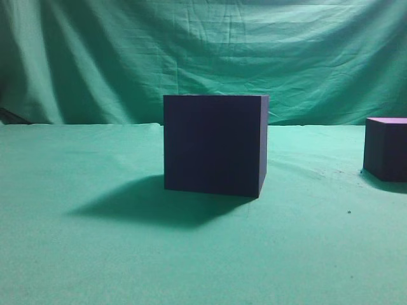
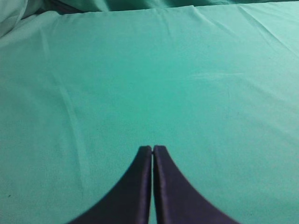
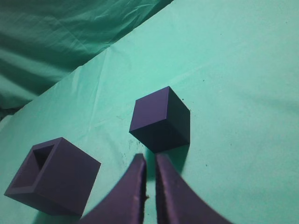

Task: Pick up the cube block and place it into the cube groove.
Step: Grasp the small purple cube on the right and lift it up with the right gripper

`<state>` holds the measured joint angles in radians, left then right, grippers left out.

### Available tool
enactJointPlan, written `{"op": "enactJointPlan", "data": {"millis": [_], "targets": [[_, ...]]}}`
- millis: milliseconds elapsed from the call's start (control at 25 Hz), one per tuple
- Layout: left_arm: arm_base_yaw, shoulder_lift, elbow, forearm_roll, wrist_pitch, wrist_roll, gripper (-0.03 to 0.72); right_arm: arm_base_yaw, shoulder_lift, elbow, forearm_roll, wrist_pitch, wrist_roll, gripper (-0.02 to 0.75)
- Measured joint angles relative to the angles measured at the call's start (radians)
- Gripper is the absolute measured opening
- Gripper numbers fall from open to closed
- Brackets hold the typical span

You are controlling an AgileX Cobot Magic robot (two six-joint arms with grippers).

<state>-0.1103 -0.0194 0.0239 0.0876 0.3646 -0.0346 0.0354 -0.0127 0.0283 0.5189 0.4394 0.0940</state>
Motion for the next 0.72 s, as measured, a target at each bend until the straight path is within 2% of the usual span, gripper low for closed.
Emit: {"op": "enactJointPlan", "data": {"millis": [720], "targets": [[0.000, 0.000, 0.000, 0.000, 0.000, 0.000, 0.000, 0.000, 0.000, 0.000, 0.000, 0.000, -0.037, 0.046]]}}
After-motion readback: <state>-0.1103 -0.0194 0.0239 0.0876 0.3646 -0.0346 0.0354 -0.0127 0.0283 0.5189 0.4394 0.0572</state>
